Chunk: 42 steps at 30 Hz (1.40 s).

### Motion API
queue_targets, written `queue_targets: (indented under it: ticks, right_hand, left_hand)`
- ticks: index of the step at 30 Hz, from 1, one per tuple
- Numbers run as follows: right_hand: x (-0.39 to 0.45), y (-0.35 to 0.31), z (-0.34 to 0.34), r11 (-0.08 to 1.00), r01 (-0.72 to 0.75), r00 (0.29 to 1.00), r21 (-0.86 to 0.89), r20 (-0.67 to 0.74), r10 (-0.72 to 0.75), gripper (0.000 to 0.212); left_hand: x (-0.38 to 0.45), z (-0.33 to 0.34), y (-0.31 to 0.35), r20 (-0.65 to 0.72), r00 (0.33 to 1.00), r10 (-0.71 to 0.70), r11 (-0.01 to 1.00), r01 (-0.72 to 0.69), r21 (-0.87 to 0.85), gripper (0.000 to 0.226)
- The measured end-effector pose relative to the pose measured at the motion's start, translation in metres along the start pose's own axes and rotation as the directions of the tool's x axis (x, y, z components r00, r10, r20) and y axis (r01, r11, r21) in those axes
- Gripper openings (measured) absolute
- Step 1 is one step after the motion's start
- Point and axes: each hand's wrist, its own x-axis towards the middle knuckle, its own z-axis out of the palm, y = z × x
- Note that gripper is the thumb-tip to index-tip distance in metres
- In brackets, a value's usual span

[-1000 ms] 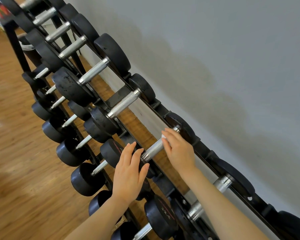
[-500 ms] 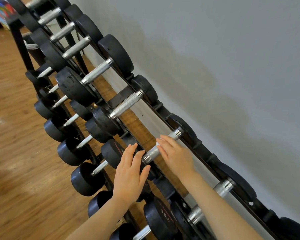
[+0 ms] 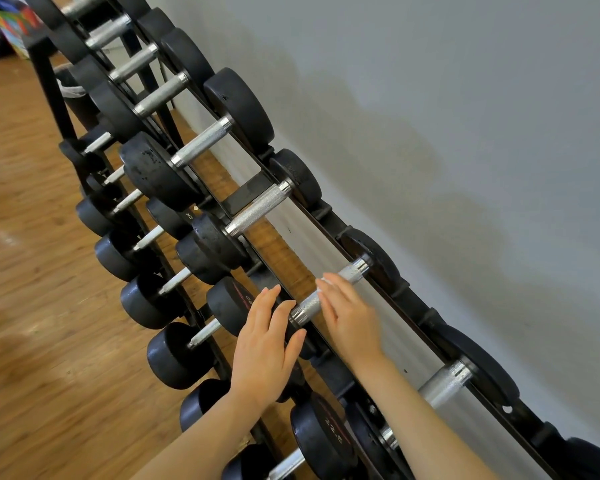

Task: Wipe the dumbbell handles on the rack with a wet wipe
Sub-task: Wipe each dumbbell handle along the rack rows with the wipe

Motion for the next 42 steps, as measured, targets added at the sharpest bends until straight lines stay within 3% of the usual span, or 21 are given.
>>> queue_targets:
  ticks: [3,10,18,26,32,39,42]
  right_hand:
    - [-0.006,0.002,0.002,0.998,0.062,0.998,-0.008,0.012,-0.062,0.037]
    - [-0.004,0.003,-0.002,0.985,-0.145,0.976,-0.090,-0.177,0.128,0.034]
    - [-0.003,0.003,0.000,0.967,-0.113,0.960,-0.226,-0.277,0.047,0.029]
    - [-0.003,-0.001,0.001,0.998,-0.058,0.971,-0.031,-0.234,0.049,0.032]
    - [0.000,0.001,-0.006,0.994,-0.108,0.964,0.009,-0.242,0.107,0.025]
    - [-0.010,-0.002,-0.002,1.000,-0.012,0.982,0.029,-0.188,0.017,0.026]
    - [-0.003,0.000,-0.008,0.990,-0.128,0.955,0.055,-0.262,0.138,0.024]
  left_hand:
    - [0.000,-0.001,0.001,0.001,1.000,0.001,1.000,-0.001,-0.010,0.052]
    - [0.000,0.000,0.002,-0.003,1.000,-0.019,0.999,0.019,-0.026,0.053]
    - [0.001,-0.001,0.003,0.006,1.000,-0.027,1.000,0.027,-0.011,0.057]
    - [0.001,-0.001,0.004,0.002,0.999,-0.033,0.999,0.033,-0.007,0.056]
    - [0.001,-0.001,0.004,0.005,0.999,-0.036,0.999,0.036,-0.002,0.057]
    - [0.001,-0.001,0.004,0.007,0.999,-0.039,0.999,0.039,-0.002,0.057]
    - [0.001,-0.001,0.005,0.004,0.999,-0.038,0.999,0.038,0.001,0.057]
